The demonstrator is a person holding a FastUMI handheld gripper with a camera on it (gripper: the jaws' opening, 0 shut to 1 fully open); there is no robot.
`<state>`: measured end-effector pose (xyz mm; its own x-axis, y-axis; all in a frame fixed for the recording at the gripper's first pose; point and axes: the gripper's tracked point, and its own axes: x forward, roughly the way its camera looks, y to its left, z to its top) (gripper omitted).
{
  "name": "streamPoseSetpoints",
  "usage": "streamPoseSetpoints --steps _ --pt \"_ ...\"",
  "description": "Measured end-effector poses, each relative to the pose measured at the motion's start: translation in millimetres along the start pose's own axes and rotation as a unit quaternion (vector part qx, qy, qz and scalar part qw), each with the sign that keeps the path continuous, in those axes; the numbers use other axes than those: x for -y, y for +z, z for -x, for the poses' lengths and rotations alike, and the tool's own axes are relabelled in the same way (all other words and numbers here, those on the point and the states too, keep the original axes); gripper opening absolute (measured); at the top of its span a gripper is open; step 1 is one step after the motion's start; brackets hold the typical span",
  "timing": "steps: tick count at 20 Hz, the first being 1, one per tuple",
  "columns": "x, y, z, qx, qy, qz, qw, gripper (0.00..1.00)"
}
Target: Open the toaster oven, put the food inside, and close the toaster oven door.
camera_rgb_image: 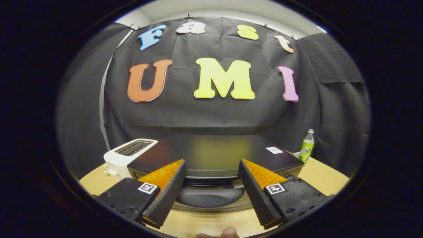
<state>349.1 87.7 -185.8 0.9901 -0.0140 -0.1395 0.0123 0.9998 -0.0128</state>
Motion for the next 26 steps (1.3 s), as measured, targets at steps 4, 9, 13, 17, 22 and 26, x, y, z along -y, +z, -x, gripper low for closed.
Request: streamPoseSetpoints --steps 4,9,13,17,22,26 --pt "0 -1 5 0.021 -0.005 0.006 1.0 1.0" --pt "-5 -24 13 -0.01 0.001 0.0 1.0 1.0" --pt "-3 -21 18 0.007 0.005 0.01 1.0 1.0" --pt "-1 -35 42 -0.002 0.012 0.017 1.0 1.0" --pt "5 -59 78 -0.04 0.017 0.003 0.999 1.0" --pt "6 -83 99 -0.076 0.017 0.022 0.997 1.0"
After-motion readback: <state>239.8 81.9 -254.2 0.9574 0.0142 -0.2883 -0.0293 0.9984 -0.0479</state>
